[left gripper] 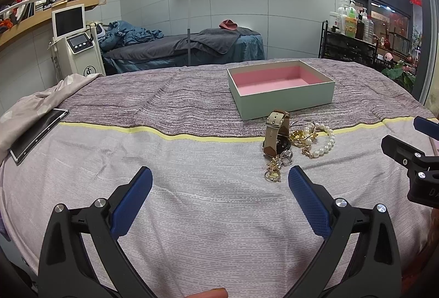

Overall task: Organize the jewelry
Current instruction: 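Grasp the beige-strap watch with the left tool while the right tool grasps the pearl bracelet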

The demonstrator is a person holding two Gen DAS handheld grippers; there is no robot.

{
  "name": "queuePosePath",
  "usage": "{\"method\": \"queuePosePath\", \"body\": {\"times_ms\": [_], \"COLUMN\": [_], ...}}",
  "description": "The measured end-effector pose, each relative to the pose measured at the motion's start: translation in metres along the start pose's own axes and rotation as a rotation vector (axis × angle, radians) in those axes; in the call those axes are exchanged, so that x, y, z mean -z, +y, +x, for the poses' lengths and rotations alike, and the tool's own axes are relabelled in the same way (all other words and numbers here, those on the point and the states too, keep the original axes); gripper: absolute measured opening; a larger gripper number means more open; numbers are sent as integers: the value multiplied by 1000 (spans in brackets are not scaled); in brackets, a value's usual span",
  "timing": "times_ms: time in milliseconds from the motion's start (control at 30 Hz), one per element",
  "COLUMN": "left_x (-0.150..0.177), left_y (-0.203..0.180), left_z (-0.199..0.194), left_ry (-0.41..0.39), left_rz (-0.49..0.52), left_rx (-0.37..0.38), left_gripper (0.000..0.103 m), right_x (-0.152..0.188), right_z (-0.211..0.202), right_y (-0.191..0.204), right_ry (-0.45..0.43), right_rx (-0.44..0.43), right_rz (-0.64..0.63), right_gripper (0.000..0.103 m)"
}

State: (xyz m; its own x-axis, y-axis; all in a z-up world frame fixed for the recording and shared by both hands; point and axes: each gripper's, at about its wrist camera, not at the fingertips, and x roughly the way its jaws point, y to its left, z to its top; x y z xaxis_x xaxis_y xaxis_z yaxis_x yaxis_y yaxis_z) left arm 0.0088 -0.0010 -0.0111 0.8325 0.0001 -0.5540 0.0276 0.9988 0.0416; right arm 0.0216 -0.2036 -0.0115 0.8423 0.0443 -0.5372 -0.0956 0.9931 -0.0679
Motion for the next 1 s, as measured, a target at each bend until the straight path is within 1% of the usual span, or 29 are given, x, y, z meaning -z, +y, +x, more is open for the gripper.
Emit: {"method": "queuePosePath", "body": {"times_ms": [67,133,200,300,400,433,467,500,533,567,600,633,667,833,900,1000], "left_x": [-1,1,3,4,-2,-5,-9,-13,-18,-22,-27,-31,-35,-47,-49,-52], "left_y": [0,-2,-2,6,15,18,20,21,21,20,18,15,10,-12,-18,-25], "left_z": [5,15,22,28,35,38,41,45,49,53,57,60,63,85,95,107], "left_ry": [44,113,148,179,177,173,172,174,177,182,186,189,189,220,236,260], "left_rz": [5,31,47,8,-18,-26,-34,-42,-48,-48,-43,-30,-9,65,86,107], "left_rx": [17,17,25,86,135,154,169,187,210,232,248,256,268,306,310,330], "left_gripper": [98,98,98,98,96,94,89,83,80,74,69,68,66,51,43,42], "right_x": [0,0,-1,-5,-11,-13,-16,-18,-20,-22,-25,-27,-29,-36,-37,-37], "right_z": [2,6,12,22,36,42,48,54,59,65,69,74,79,102,111,122], "right_y": [-1,-2,-4,-8,-8,-8,-8,-7,-6,-5,-4,-4,-3,1,3,7], "right_ry": [11,26,48,90,140,155,174,193,209,218,227,237,247,314,340,372], "right_rx": [-4,-9,-25,-54,-89,-102,-110,-115,-120,-127,-134,-137,-141,-145,-146,-152], "right_rz": [0,-1,3,12,8,8,7,4,-2,-7,-11,-13,-15,-32,-33,-39], "right_gripper": [97,97,97,97,97,97,96,92,86,83,76,72,69,50,47,46]}}
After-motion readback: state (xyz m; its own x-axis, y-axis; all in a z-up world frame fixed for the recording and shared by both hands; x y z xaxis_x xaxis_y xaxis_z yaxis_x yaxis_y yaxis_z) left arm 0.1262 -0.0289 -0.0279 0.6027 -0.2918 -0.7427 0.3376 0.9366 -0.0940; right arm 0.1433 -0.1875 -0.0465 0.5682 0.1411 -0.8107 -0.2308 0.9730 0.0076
